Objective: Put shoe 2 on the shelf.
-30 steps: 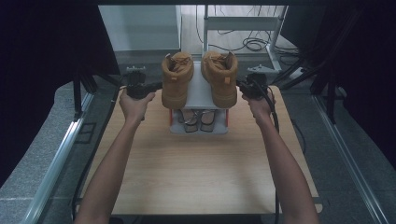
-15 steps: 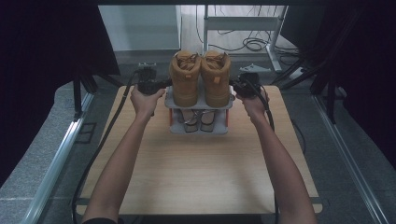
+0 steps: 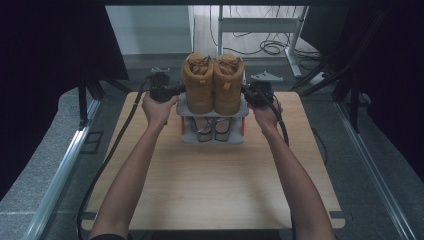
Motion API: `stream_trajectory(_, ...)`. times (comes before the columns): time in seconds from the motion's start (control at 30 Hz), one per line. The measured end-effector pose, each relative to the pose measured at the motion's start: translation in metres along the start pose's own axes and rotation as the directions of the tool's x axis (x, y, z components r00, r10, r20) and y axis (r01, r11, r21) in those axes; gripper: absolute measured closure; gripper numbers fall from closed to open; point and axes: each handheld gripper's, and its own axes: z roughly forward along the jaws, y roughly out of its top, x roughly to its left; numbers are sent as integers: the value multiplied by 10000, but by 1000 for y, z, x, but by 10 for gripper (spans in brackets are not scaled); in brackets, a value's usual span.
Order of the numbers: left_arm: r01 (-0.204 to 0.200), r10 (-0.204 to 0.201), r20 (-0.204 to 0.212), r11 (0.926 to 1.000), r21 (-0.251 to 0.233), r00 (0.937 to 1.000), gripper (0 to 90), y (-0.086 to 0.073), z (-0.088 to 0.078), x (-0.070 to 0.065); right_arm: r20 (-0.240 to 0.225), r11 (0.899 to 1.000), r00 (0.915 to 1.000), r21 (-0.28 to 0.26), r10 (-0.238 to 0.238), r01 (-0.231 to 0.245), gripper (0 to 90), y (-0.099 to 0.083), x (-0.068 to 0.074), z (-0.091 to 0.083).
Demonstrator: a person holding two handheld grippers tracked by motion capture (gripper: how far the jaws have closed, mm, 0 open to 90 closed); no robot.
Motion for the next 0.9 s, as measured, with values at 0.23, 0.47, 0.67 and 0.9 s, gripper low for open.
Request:
stream_trajectory(0.23, -116, 118, 150, 9999, -95, 9998, 899, 0, -5, -1, -53, 9998, 9999, -82, -160, 159, 895, -1, -2, -3)
stream_trajectory(0.47, -288, 292, 137, 9992, -268, 9995, 897, 1, -24, 0, -34, 9993, 9998, -312, 191, -192, 895, -4, -10, -17)
stream_trajectory(0.67, -154, 164, 203, 9987, -479, 9997, 897, -4, -36, 7, -217, 9985, 9997, -530, 144, -155, 895, -5, -13, -27)
stream_trajectory(0.9, -179, 197, 308, 9980, -599, 9993, 898, -10, -45, 9, -585, 9953, 9972, -828, 457, -505, 894, -8, -16, -36)
